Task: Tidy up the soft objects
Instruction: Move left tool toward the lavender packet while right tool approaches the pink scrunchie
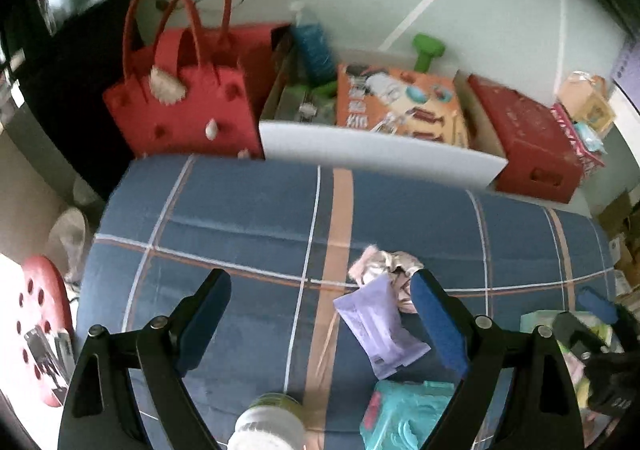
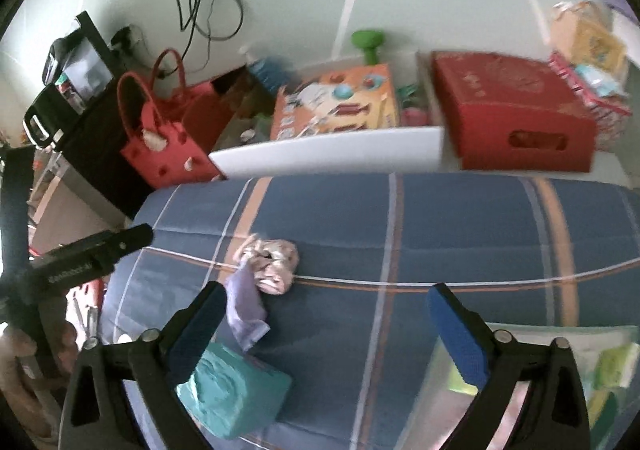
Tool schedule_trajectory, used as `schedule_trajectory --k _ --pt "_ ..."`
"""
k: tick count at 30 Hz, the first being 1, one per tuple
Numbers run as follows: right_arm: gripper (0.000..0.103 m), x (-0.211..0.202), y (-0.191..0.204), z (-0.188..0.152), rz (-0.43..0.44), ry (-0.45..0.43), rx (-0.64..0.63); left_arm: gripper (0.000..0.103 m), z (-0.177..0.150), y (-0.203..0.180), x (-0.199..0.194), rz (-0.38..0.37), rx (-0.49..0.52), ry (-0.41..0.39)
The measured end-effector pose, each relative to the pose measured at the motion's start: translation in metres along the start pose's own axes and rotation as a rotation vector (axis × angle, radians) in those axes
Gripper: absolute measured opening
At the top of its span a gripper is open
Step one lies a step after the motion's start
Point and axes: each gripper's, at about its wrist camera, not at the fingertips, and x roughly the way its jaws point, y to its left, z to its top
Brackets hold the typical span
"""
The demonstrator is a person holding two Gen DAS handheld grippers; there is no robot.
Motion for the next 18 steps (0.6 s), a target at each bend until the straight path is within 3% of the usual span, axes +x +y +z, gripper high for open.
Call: schedule_trajectory --k 10,13,15,18 --pt "0.071 0.078 0.007 0.011 0.108 0.173 0.014 0.091 -0.010 0.001 0.066 -0.051 -0.118 0.218" --pt "0.066 0.094 0.006 0.010 0.140 0.206 0.037 0.091 -0.013 -0.007 0.080 -0.054 -0.117 0.246" --pt "0.054 0.104 0.006 0.010 0.156 0.229 0.033 0.090 -0.015 -0.013 0.087 -0.031 -0.097 0.254" --pt "0.049 0.116 0.007 0.010 0.173 0.254 0.043 0.081 -0.018 -0.018 0.100 -0.041 -0.090 0.289"
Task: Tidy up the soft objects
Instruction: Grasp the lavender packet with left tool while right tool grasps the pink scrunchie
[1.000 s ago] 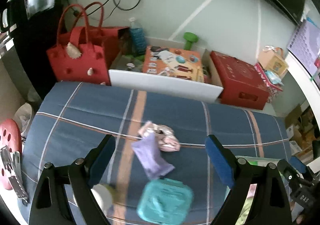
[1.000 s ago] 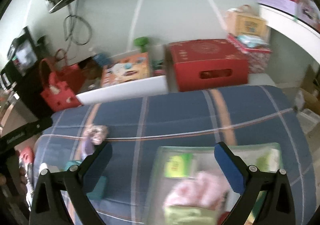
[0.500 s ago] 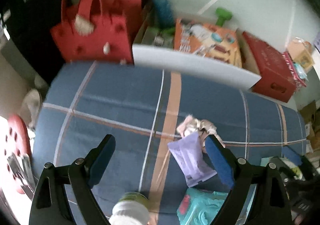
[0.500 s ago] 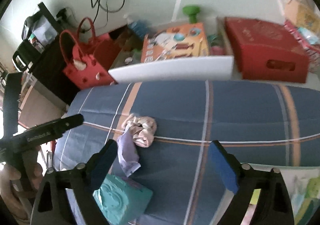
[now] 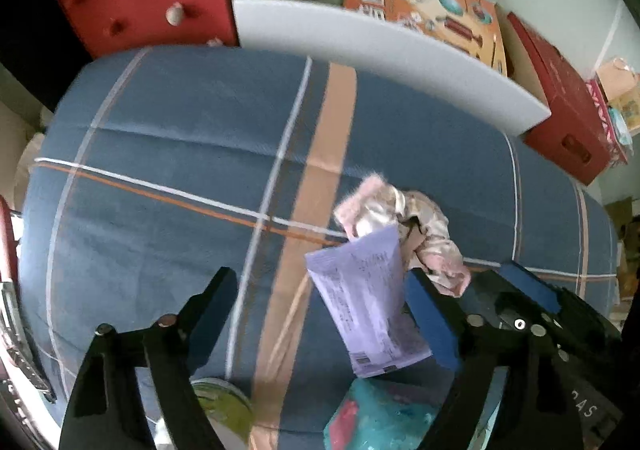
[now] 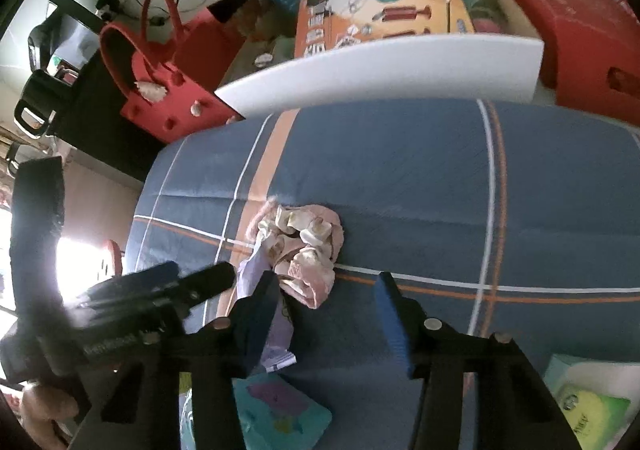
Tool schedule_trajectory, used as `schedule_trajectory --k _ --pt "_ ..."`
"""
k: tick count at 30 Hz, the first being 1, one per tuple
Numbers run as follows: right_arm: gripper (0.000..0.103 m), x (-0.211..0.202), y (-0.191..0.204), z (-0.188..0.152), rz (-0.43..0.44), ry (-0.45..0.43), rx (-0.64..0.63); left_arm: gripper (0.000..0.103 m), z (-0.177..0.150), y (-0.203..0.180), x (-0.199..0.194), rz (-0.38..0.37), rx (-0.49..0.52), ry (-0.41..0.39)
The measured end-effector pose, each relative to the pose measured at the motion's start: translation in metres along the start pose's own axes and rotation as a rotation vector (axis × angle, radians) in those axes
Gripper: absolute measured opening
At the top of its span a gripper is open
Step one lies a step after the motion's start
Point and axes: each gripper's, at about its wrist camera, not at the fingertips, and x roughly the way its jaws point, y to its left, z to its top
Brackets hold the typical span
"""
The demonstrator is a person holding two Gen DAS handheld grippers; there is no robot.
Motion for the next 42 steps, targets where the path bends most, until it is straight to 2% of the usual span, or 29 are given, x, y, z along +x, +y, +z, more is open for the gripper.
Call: schedule_trajectory --k 1,4,6,10,12,14,19,22,29,33,42 --pt "0.047 0.004 0.000 0.001 0.007 0.004 0.004 0.076 -0.001 -0.001 0.005 -0.006 -0.001 0.016" --pt "0.041 0.010 -0.004 0.003 0.042 0.009 0.033 0.074 -0.002 -0.001 0.014 -0.013 0.000 0.040" --pt "0.034 0.015 -0.007 0.005 0.053 0.015 0.051 0.073 -0.004 -0.002 0.018 -0.013 0.000 0.049" --pt "0.031 0.023 -0.010 0.006 0.069 0.026 0.069 0.069 -0.006 0.001 0.023 -0.048 -0.024 0.070" --pt "0.022 0.026 -0.010 0.006 0.086 0.029 0.073 0.067 -0.006 0.000 0.023 -0.054 -0.021 0.075" --pt "0.021 0.029 -0.010 0.006 0.099 0.031 0.080 0.061 -0.005 -0.001 0.025 -0.058 -0.015 0.081" --pt "0.016 0.031 -0.011 0.006 0.101 0.036 0.087 0.057 -0.001 -0.008 0.032 -0.097 -0.026 0.114" --pt "0.012 0.032 -0.011 0.005 0.101 0.038 0.087 0.054 -0.003 -0.013 0.037 -0.092 -0.004 0.115" --pt "0.008 0.032 -0.012 0.004 0.105 0.037 0.091 0.048 -0.005 -0.010 0.044 -0.104 -0.002 0.098" --pt "0.007 0.023 -0.012 0.002 0.106 0.019 0.090 0.045 -0.006 -0.003 0.029 -0.086 -0.009 0.070" --pt "0.007 -0.024 -0.009 -0.008 0.117 -0.041 0.085 0.045 -0.009 0.014 0.002 -0.083 -0.072 0.006"
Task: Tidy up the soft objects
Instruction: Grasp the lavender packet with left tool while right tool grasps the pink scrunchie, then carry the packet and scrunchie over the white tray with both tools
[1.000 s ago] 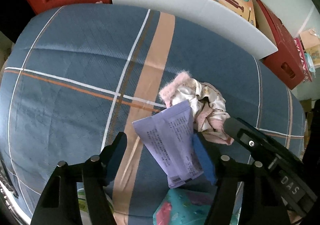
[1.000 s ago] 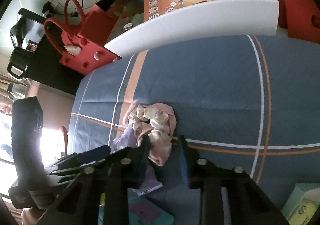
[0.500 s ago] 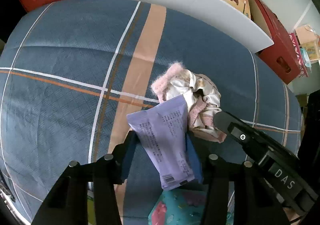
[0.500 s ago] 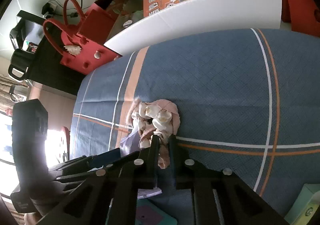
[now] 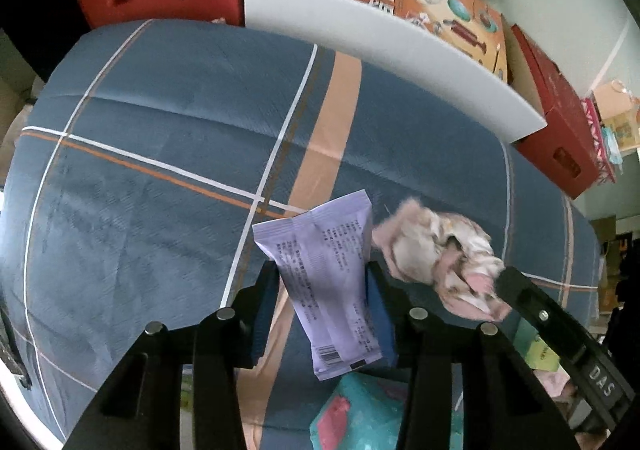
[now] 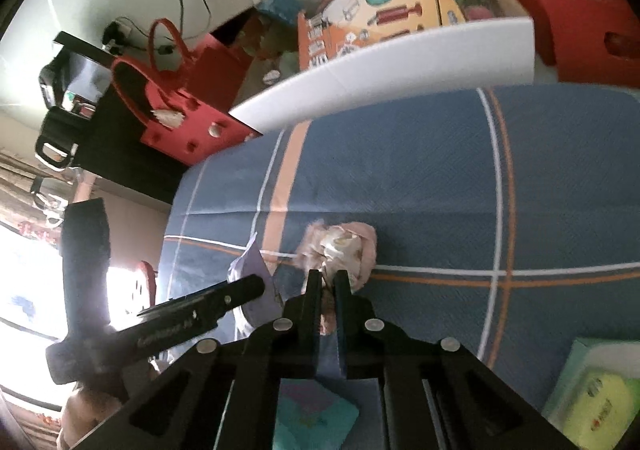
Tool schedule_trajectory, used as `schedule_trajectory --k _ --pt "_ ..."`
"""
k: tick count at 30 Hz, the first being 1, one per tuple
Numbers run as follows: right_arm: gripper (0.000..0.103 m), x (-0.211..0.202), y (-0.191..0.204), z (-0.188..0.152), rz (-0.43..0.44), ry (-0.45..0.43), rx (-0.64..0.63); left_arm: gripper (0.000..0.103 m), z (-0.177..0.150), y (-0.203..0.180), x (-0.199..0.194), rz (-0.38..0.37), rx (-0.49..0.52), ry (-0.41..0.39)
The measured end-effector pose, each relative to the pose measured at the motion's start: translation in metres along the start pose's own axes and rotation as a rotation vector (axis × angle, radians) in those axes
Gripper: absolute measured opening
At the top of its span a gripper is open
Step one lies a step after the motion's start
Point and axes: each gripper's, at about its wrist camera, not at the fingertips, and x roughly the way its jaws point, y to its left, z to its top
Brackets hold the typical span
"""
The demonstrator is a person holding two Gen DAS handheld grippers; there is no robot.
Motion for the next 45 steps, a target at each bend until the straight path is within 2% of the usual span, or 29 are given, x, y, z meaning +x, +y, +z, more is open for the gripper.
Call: schedule_trajectory --k 6,15,18,25,34,45 --pt "0.007 -0.049 0.013 -0.012 -0.027 -0.074 -0.043 0.045 -0.013 -0.005 -0.040 -0.025 -0.001 -0.065" --pt "0.007 -0.124 0.032 -0.045 -0.069 -0.181 -0.107 0.045 -0.047 -0.024 -0.113 -0.051 0.030 -0.224" --pt "0.007 -0.147 0.037 -0.058 -0.079 -0.212 -0.122 0.045 -0.067 -0.031 -0.137 -0.059 0.051 -0.276" --pt "0.007 -0.191 0.043 -0.093 -0.125 -0.253 -0.139 0.045 -0.117 -0.060 -0.174 -0.089 0.153 -0.338" --pt "0.007 -0.235 0.026 -0.136 -0.193 -0.264 -0.120 0.045 -0.173 -0.112 -0.185 -0.149 0.272 -0.331" --pt "0.007 -0.291 -0.005 -0.175 -0.286 -0.311 -0.092 0.045 -0.222 -0.166 -0.157 -0.208 0.386 -0.260"
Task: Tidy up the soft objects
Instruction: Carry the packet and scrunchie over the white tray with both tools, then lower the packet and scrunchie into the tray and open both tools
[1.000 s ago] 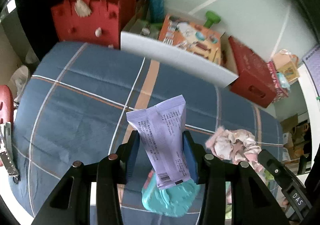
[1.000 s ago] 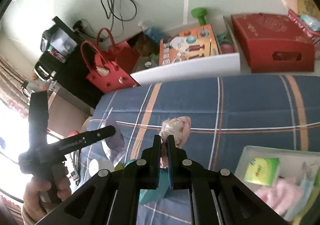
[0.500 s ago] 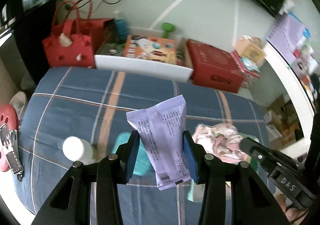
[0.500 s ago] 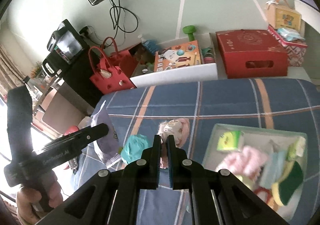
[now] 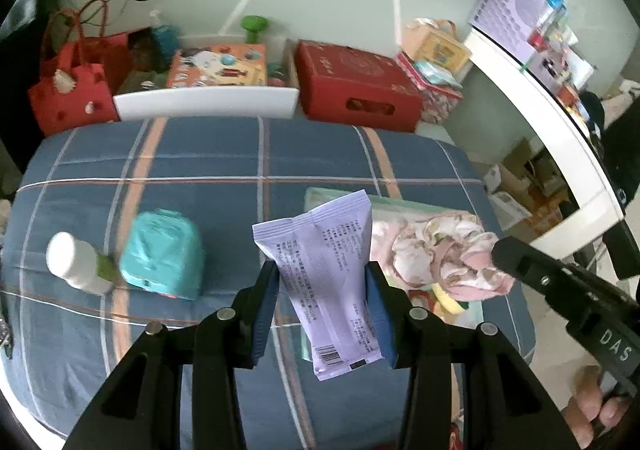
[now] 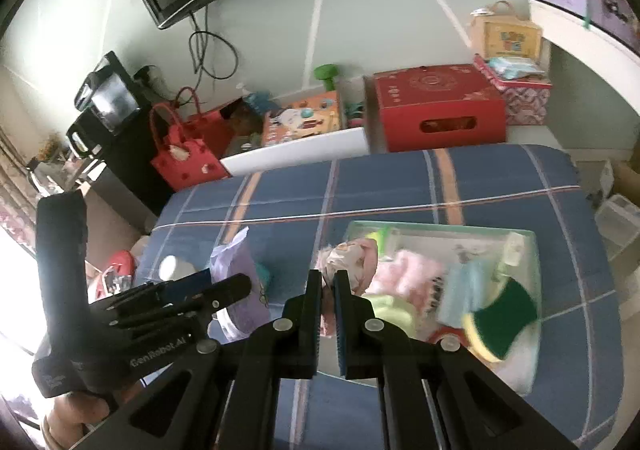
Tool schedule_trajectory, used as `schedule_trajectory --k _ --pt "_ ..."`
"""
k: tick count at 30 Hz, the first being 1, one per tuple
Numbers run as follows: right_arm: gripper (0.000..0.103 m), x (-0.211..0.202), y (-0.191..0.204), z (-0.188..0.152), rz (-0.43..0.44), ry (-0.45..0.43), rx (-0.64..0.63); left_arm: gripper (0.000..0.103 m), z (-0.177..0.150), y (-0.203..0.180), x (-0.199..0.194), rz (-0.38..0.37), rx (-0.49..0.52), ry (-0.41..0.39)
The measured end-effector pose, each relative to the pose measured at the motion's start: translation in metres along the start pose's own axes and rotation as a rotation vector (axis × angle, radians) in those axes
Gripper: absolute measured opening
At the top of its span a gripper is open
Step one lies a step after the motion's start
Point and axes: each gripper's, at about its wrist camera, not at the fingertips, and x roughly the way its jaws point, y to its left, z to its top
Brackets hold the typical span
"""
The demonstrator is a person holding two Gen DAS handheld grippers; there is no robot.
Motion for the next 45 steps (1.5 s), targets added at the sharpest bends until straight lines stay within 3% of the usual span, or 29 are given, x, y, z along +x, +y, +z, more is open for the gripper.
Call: schedule_trajectory --k 13,22,37,39,41,45 --pt "0.007 0.034 -0.067 -0.035 -0.102 0.077 0.084 0.045 -0.019 -0.015 0.070 -0.009 0.051 0.054" --pt "0.007 0.073 -0.103 -0.064 -0.190 0.160 0.115 0.045 -0.034 -0.008 0.118 0.045 0.075 0.079" --pt "0.007 0.109 -0.112 -0.088 -0.228 0.228 0.127 0.045 -0.048 -0.005 0.146 -0.042 0.056 0.116" --pt "0.009 0.110 -0.111 -0.089 -0.234 0.228 0.125 0.047 -0.049 -0.003 0.146 -0.057 0.043 0.115" --pt "0.010 0.108 -0.111 -0.089 -0.237 0.220 0.129 0.061 -0.049 -0.002 0.143 -0.076 0.028 0.115" --pt "0.010 0.103 -0.111 -0.090 -0.242 0.203 0.136 0.067 -0.049 -0.003 0.136 -0.095 0.025 0.103"
